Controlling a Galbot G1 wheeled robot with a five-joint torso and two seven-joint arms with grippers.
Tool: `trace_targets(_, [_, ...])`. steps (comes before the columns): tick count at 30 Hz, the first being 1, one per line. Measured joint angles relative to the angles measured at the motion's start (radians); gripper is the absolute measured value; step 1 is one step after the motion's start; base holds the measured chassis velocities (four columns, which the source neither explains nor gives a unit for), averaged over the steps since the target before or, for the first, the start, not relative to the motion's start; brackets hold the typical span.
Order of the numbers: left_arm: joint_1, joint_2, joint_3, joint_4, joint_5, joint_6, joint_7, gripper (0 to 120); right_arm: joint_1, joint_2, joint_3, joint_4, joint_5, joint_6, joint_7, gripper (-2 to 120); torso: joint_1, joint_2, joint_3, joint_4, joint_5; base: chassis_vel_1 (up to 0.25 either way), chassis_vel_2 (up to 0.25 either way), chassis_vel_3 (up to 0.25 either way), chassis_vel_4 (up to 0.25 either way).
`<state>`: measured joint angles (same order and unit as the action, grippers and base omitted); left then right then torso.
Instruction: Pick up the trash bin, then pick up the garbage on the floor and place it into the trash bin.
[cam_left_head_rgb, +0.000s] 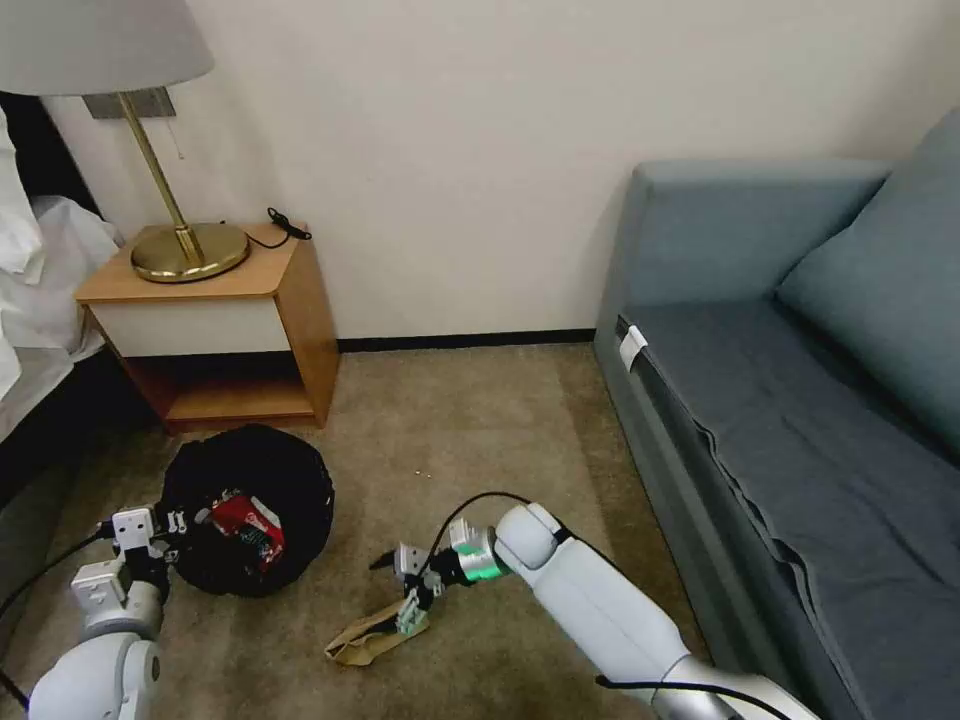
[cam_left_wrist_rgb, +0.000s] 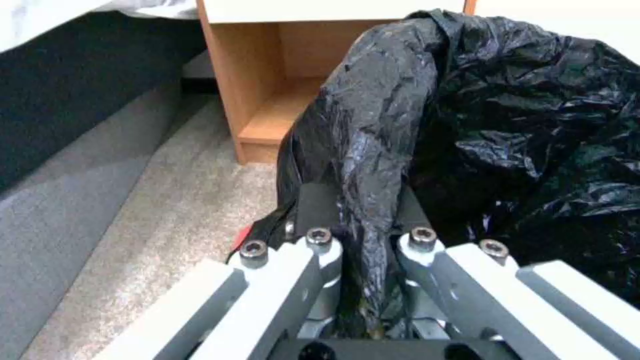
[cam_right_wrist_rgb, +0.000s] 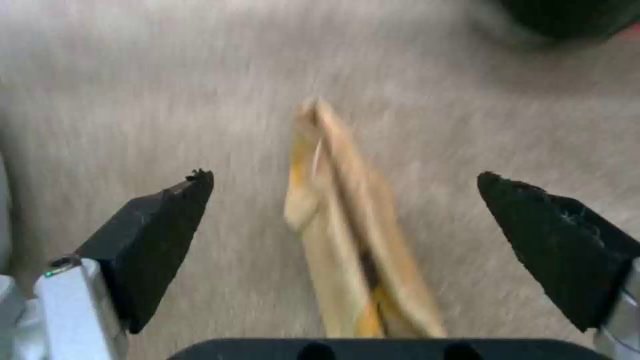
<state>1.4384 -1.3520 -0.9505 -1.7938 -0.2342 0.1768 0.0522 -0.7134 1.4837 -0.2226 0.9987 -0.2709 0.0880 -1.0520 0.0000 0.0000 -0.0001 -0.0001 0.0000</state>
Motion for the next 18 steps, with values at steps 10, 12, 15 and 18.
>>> trace_targets(10, [0.012,-0.003,-0.004,-0.014,-0.013,-0.001,-0.007,4,-0.014,0.089,0.039,-0.105,-0.159,0.092,0.110,100,0.000,0.000,0.000,0.0001,-0.0001,0.000,0.000,0.000,0.000])
trace_targets(12, [0.016,0.002,-0.011,-0.015,-0.019,-0.003,-0.005,4,-0.009,0.103,0.049,-0.124,-0.174,0.099,0.123,100,0.000,0.000,0.000,0.0001,-0.0002,0.000,0.000,0.000,0.000])
trace_targets(15, [0.019,0.008,-0.019,-0.018,-0.023,-0.005,-0.004,4,-0.009,0.110,0.055,-0.142,-0.184,0.103,0.132,100,0.000,0.000,0.000,0.0001,-0.0001,0.000,0.000,0.000,0.000])
trace_targets(18, [0.025,0.011,-0.026,-0.024,-0.029,-0.005,-0.003,4,-0.011,0.121,0.071,-0.165,-0.208,0.109,0.143,100,0.000,0.000,0.000,0.0001,-0.0002,0.000,0.000,0.000,0.000])
